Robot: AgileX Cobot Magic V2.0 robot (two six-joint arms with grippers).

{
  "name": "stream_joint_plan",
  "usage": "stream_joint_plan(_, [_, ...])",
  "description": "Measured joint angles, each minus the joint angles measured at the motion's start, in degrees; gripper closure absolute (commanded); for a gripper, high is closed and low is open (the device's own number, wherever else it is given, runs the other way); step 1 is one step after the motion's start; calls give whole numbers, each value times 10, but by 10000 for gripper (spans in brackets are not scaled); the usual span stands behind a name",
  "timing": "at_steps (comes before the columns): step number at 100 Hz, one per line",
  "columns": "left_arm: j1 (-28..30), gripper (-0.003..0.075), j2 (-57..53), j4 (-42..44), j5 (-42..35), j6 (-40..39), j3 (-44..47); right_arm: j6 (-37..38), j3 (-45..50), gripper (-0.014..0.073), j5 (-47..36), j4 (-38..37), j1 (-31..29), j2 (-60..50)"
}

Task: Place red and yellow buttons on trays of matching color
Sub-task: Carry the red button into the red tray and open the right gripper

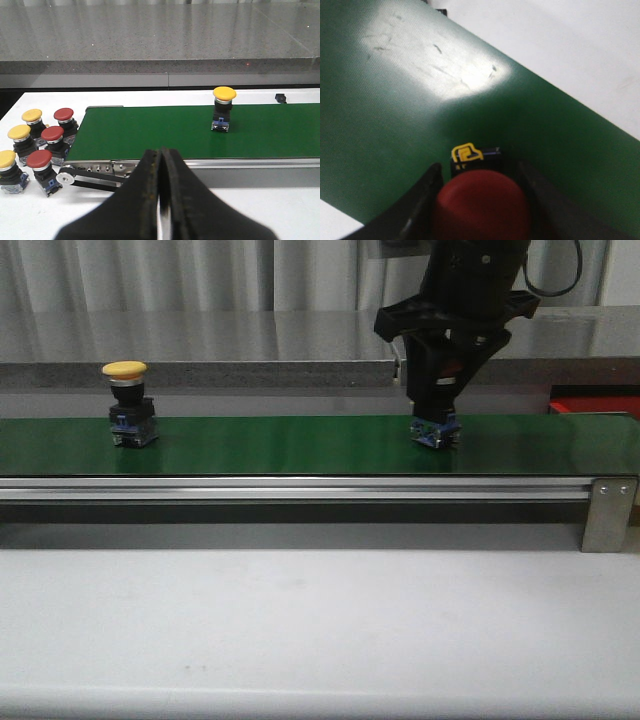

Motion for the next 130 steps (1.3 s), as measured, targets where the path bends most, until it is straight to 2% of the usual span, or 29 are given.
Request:
stream_joint_plan(19, [0,741,0,0,0,0,0,0,-75,384,41,-7,-60,-2])
stream_joint_plan(34, [0,741,0,0,0,0,0,0,-125,384,61,-9,-149,-6])
stream_joint_plan(52, [0,741,0,0,0,0,0,0,-139,384,61,-9,-259,-6])
stream_joint_plan(66, [0,741,0,0,0,0,0,0,-140,384,43,1,-313,11])
stream_joint_plan(99, [0,741,0,0,0,0,0,0,-141,386,-5,28,-329,96])
stream_joint_plan(130, [0,741,0,0,0,0,0,0,-141,386,-14,31,-329,144])
